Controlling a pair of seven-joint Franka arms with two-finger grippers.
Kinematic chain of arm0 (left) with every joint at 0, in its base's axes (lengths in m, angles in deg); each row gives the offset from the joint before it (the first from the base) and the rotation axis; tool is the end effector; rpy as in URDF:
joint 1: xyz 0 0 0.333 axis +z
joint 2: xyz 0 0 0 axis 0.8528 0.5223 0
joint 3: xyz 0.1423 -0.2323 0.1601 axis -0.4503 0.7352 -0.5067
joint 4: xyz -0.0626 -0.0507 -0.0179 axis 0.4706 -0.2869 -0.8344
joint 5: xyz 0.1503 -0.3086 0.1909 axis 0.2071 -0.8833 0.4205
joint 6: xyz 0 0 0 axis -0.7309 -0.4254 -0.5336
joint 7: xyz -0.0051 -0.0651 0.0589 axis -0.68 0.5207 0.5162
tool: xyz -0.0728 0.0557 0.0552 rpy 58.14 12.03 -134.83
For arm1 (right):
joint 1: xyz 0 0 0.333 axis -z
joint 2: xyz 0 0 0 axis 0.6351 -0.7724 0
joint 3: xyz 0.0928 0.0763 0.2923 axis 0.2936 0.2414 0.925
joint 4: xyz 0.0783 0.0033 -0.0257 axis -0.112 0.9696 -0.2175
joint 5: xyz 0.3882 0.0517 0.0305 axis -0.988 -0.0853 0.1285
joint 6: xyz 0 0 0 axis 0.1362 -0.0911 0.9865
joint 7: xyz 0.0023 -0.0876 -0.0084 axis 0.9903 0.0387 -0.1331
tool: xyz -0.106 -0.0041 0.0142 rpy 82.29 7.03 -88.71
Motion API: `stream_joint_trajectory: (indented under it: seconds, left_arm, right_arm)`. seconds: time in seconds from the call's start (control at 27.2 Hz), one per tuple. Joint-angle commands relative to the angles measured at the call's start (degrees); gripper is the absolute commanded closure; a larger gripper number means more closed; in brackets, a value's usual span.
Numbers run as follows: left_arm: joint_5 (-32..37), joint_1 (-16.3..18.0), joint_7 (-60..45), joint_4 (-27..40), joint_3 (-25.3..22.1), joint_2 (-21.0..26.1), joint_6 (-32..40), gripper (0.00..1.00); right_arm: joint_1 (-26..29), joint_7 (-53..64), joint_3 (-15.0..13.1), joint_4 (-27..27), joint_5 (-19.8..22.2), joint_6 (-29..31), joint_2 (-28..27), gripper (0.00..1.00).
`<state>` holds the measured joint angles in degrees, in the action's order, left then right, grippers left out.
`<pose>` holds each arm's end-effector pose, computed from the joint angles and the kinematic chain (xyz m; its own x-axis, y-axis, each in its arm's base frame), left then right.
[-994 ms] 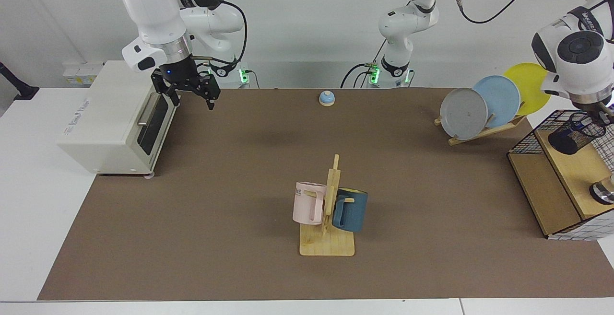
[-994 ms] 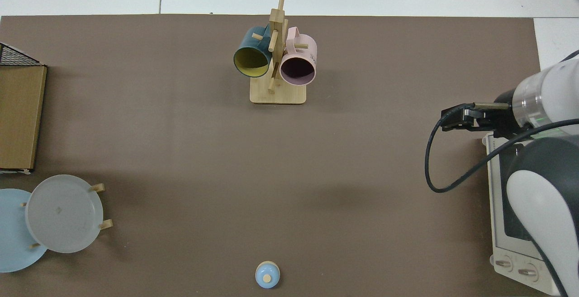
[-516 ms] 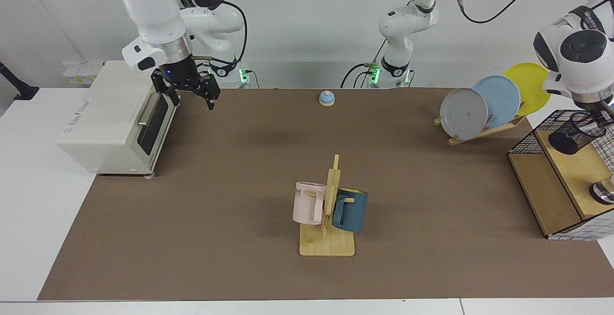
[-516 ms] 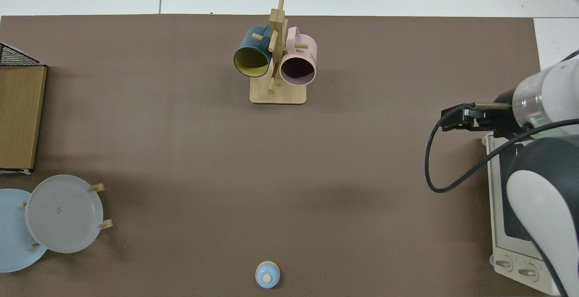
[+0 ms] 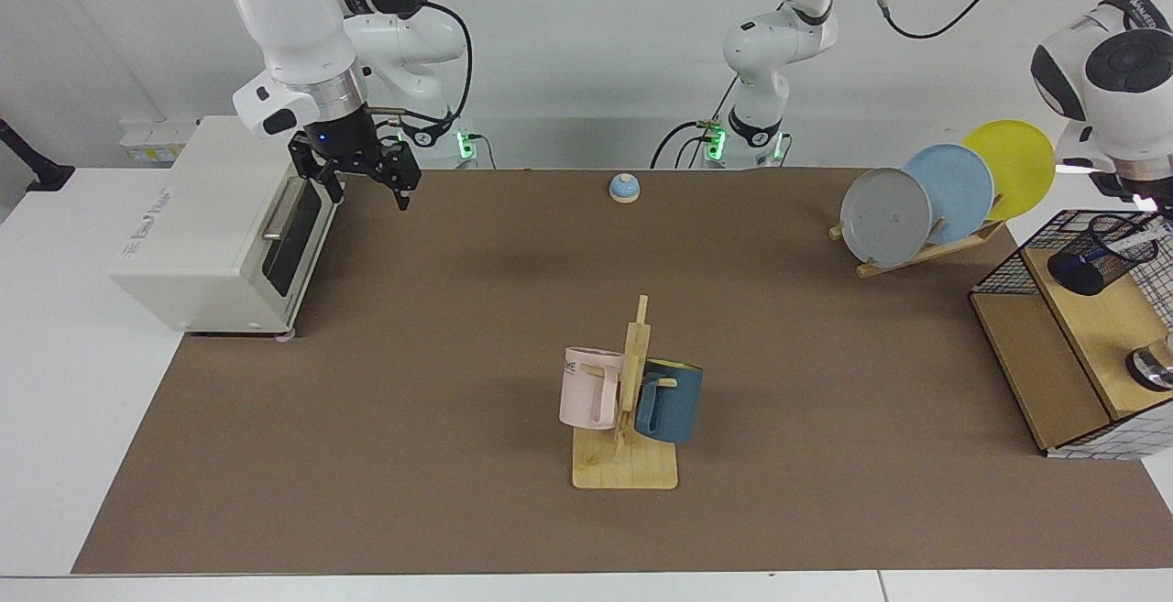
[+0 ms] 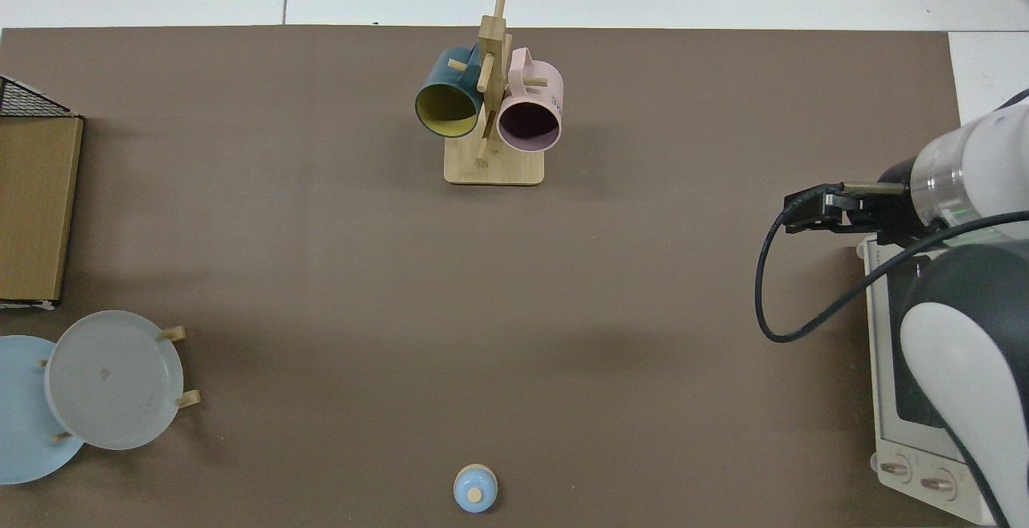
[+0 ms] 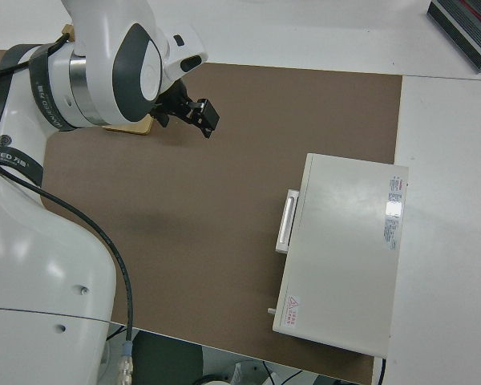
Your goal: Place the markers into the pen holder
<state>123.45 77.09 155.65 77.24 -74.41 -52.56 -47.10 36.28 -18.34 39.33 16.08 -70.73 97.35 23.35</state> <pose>0.5843 0.2315 0.5762 0.0712 -0.7023 -0.7083 -0.9948 0.0015 -0.1014 0.5503 0.0723 0.5999 0.9872 -0.1589 0.0149 -0.1591 -0.9872 0.0100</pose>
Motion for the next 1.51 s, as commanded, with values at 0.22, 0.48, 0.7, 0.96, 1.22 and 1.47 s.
stream_joint_trajectory:
  seconds: [0.22,0.48,0.7,0.96,1.22,1.47]
  left_arm:
    - [-15.6,-8.8,0.3,-8.3,-5.5,-2.9,10.4,0.0]
    - [-21.6,-13.6,-6.2,-8.0,-8.6,-4.9,14.2,0.0]
    - [-31.0,-19.1,-22.6,-7.5,-13.2,-7.7,24.0,0.0]
    - [-36.0,-20.0,-38.0,-7.5,-12.0,-8.6,30.1,0.0]
    - [-40.4,-20.5,-51.9,-7.6,-9.9,-9.0,31.4,0.0]
    - [-42.5,-20.8,-63.4,-8.0,-5.9,-8.8,33.3,0.0]
  right_arm:
    - [0.6,-1.0,0.3,-0.2,-0.6,0.3,0.1,0.0]
    - [0.6,-1.0,0.4,-0.2,-0.6,0.3,0.1,0.0]
    - [0.6,-1.0,0.3,-0.2,-0.6,0.3,0.1,0.0]
    - [0.6,-1.0,0.3,-0.2,-0.6,0.3,0.1,0.0]
    - [0.6,-1.0,0.4,-0.2,-0.6,0.3,0.1,0.0]
    - [0.6,-1.0,0.4,-0.2,-0.6,0.3,0.1,0.0]
